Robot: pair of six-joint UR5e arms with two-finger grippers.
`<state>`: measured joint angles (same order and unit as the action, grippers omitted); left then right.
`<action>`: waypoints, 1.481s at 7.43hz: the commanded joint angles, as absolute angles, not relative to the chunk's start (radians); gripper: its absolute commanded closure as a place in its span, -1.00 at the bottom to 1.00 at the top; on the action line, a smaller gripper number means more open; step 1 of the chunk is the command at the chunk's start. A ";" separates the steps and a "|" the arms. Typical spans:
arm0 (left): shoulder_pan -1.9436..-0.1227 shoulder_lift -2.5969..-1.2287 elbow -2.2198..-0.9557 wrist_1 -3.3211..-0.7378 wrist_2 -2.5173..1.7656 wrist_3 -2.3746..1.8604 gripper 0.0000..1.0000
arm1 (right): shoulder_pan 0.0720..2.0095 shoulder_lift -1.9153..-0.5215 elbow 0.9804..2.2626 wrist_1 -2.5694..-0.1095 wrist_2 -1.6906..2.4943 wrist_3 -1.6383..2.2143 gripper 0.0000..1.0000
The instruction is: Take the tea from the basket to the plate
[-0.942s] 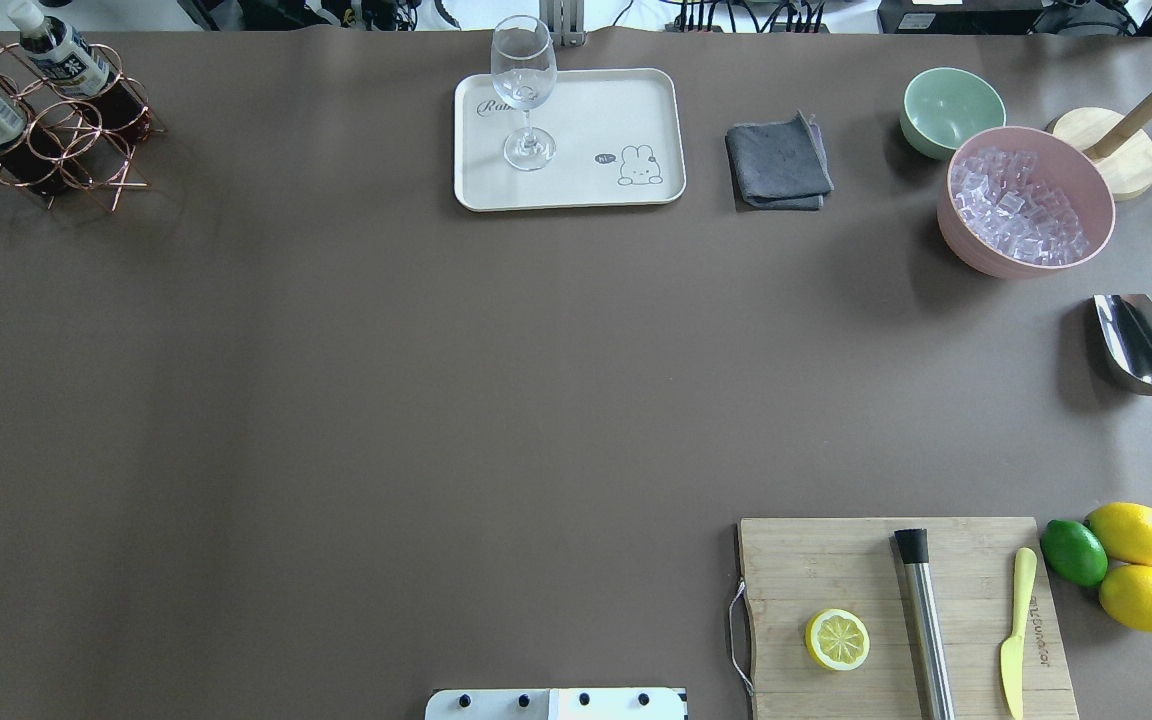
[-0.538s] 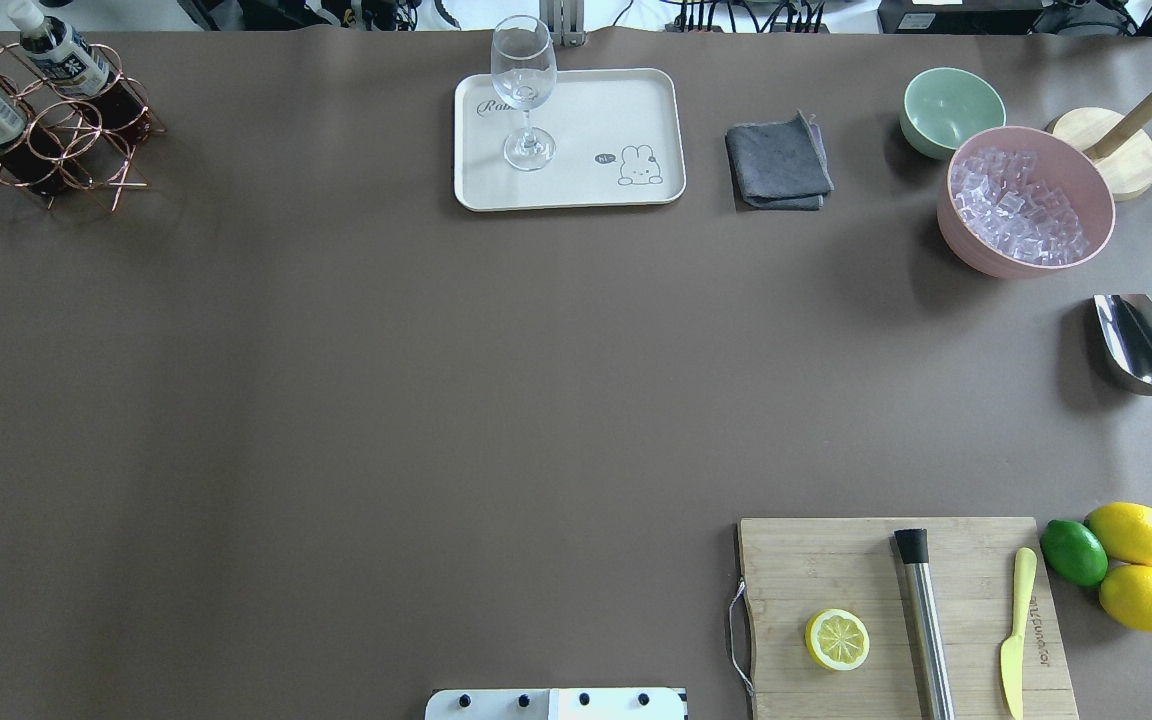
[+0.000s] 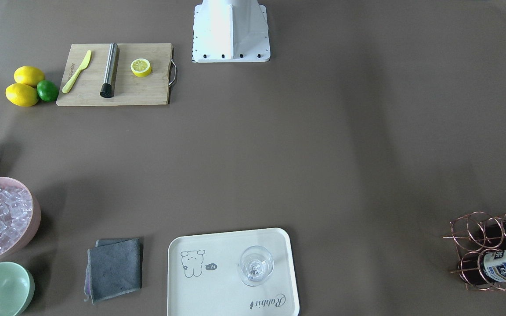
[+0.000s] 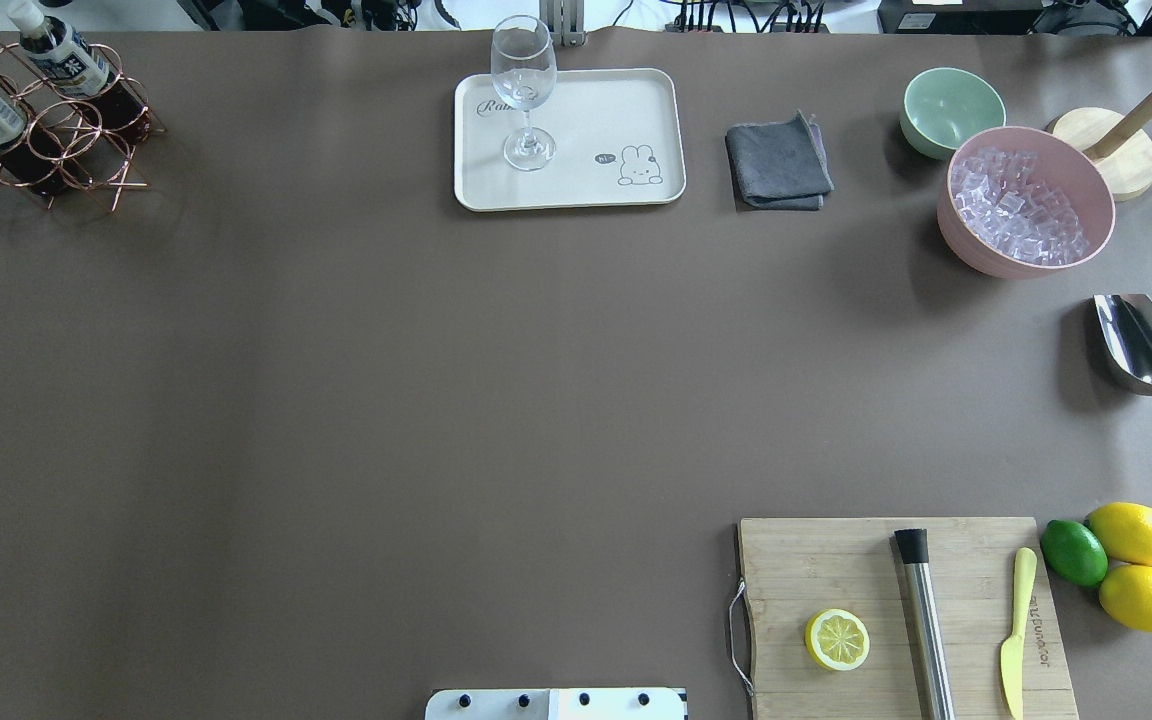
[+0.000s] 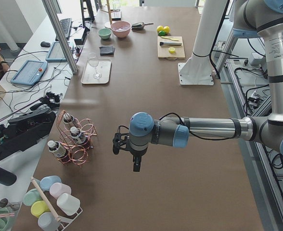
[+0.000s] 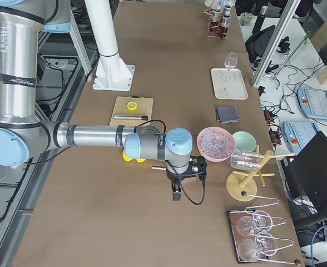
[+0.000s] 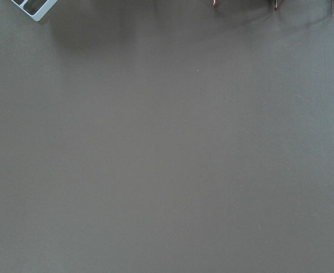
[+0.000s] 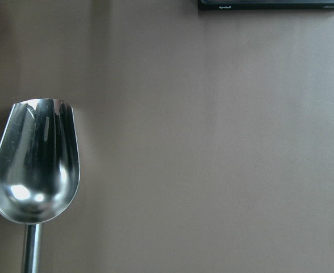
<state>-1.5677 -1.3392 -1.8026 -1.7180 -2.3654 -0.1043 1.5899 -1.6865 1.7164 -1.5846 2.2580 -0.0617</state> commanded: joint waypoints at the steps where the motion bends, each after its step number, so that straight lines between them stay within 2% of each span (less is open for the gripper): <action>1: -1.568 -1.341 -1.802 -1.718 -2.365 -0.104 -0.96 | 1.583 -1.684 1.724 -1.585 2.284 -0.060 -0.99; 4: -1.569 -1.342 -1.804 -1.718 -2.375 -0.185 -0.96 | 1.551 -1.674 1.726 -1.585 2.319 -0.052 -0.99; 6: -1.569 -1.359 -1.802 -1.718 -2.376 -0.321 -0.96 | 1.507 -1.674 1.784 -1.585 2.319 -0.051 -0.99; 8: -1.563 -1.495 -1.781 -1.706 -2.375 -0.784 -0.96 | 1.416 -1.646 1.824 -1.582 2.394 -0.049 -0.99; 11: -1.562 -1.664 -1.717 -1.720 -2.375 -1.273 -0.96 | 1.327 -1.501 1.870 -1.582 2.528 -0.049 -0.99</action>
<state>-1.5624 -1.5676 -1.7556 -1.7118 -2.3741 -1.0102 1.3836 -1.5789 1.8332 -1.5817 2.4699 -0.0497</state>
